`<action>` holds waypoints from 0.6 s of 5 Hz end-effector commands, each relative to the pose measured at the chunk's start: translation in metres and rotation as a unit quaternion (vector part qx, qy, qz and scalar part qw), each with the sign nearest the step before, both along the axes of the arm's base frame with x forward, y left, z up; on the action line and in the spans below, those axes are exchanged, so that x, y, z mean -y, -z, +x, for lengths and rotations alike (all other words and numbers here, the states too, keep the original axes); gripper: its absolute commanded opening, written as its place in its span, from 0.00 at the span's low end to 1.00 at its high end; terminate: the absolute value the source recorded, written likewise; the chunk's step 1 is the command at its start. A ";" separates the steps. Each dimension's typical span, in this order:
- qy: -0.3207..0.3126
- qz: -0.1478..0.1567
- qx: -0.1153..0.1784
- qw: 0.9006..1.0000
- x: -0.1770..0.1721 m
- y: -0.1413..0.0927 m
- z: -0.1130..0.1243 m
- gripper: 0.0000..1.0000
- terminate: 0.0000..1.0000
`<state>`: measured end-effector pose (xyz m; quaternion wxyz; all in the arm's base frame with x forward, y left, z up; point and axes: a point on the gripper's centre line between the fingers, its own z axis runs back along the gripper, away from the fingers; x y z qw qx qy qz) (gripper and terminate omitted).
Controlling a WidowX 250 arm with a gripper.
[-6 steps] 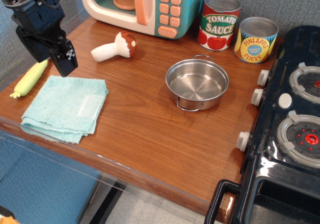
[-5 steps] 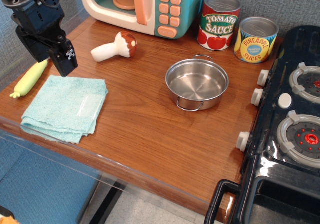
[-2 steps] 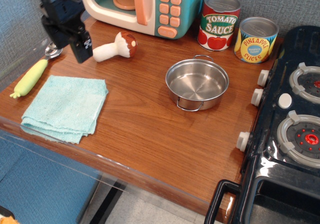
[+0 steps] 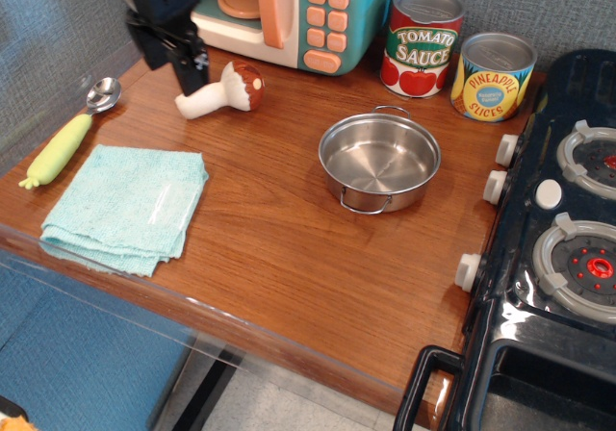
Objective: Put the mushroom in the pot.
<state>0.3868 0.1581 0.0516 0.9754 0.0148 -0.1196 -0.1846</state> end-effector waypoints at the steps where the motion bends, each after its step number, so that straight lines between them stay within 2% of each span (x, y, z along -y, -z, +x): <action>1: 0.017 -0.009 -0.017 1.000 0.024 0.013 0.006 1.00 0.00; 2: 0.021 -0.012 -0.032 0.999 0.025 0.020 0.006 0.00 0.00; 3: 0.021 -0.004 -0.020 1.000 0.025 0.012 0.005 0.00 0.00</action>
